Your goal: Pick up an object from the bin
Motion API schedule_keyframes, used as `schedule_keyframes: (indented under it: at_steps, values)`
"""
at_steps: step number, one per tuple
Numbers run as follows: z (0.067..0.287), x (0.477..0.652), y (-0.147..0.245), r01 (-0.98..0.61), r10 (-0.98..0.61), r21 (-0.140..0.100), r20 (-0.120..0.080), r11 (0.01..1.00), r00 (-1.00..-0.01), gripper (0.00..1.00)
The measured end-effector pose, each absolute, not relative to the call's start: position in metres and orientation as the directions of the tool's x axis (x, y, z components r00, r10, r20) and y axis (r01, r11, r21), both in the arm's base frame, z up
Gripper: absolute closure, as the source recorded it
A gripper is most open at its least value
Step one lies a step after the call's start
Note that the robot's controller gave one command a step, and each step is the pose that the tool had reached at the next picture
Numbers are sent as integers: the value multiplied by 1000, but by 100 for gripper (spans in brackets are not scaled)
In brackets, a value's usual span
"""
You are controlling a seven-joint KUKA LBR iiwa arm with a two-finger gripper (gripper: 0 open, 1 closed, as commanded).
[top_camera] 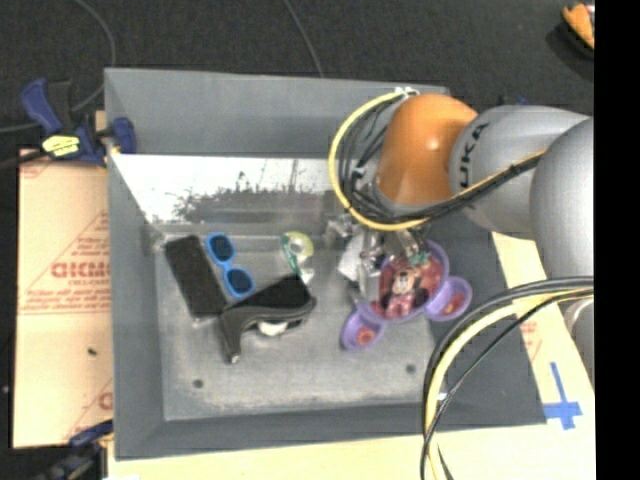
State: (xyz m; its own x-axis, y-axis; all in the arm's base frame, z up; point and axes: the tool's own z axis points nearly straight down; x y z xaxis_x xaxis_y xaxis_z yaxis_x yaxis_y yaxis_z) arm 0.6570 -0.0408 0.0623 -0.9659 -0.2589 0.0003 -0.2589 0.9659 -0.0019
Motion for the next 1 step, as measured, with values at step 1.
schedule_keyframes:
  at_steps: [1]
  values:
    - [78,657,-39,-219,-219,0,-11,976,-976,0]
